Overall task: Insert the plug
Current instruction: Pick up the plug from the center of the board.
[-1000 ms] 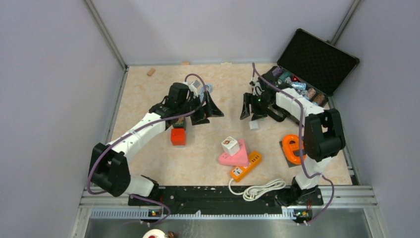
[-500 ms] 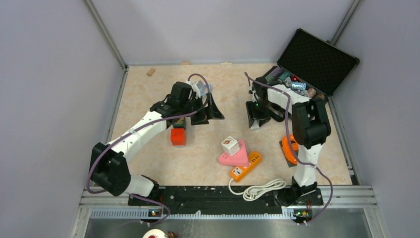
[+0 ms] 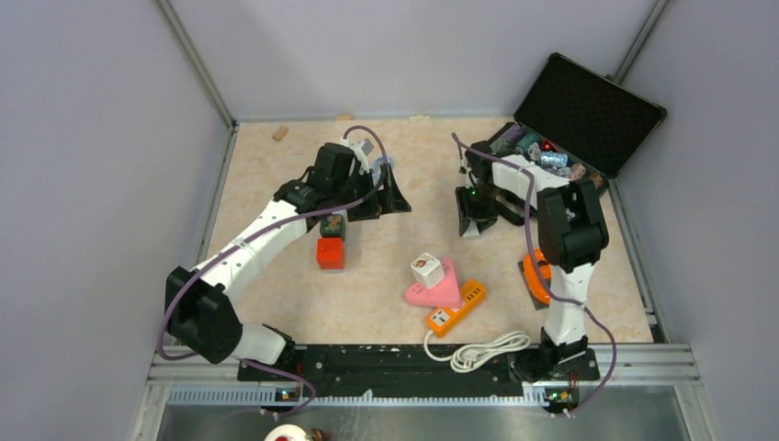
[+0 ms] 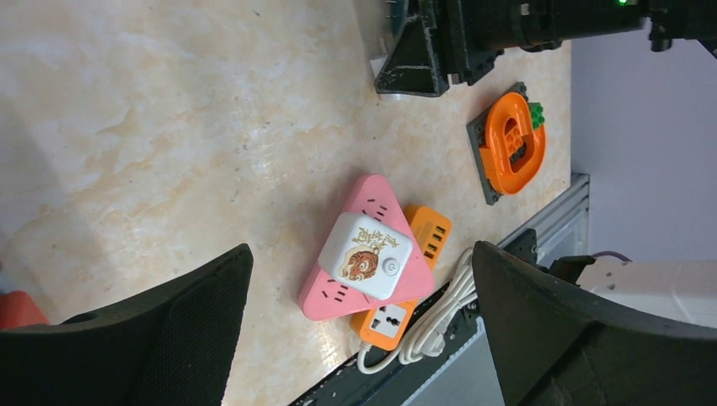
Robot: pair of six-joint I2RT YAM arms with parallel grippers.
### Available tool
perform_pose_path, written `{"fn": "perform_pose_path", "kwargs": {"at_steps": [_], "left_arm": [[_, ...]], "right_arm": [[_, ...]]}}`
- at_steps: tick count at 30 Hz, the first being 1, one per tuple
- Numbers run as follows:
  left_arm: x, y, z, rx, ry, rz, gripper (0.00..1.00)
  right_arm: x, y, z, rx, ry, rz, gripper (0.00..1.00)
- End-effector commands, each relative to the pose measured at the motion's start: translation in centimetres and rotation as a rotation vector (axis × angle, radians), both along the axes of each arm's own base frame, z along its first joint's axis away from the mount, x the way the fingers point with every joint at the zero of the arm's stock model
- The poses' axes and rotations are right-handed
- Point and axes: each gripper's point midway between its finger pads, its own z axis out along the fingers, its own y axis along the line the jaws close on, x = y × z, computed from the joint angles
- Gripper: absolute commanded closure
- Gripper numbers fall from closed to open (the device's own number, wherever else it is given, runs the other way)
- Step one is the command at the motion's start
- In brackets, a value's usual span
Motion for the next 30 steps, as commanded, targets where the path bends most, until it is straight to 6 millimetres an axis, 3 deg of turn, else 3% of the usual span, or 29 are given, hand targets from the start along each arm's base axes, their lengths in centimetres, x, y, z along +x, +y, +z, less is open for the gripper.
{"fn": "perform_pose_path", "kwargs": {"at_steps": [1,5,10,15,18,23,30], "left_arm": [[1.3,1.3,2.7,0.04,-0.087,0.088,0.01],[1.7,0.7,3.4,0.043,-0.096,0.1,0.01],[1.6,-1.8,4.6,0.018,-0.142,0.048,0.01],[1.0,-5.0,6.5,-0.048,-0.207,-0.036,0.03],[0.8,-6.8,7.6,-0.093,-0.243,-0.083,0.05],[0.8,-9.7,8.5,-0.163,-0.258,-0.131,0.08],[1.6,-12.0,8.3,-0.269,-0.221,-0.129,0.12]], "right_arm": [[3.0,2.5,6.8,0.16,-0.177,-0.071,1.0],[3.3,3.9,11.8,0.382,-0.237,-0.271,1.0],[2.4,5.4,16.7,0.745,-0.207,-0.6,1.0],[0.3,7.2,19.1,1.031,-0.009,-0.807,1.0],[-0.2,7.0,20.5,1.148,0.027,-0.921,1.0],[-0.8,6.2,23.0,1.24,0.049,-1.037,1.0],[-1.4,7.5,25.3,1.341,0.104,-1.04,1.0]]}}
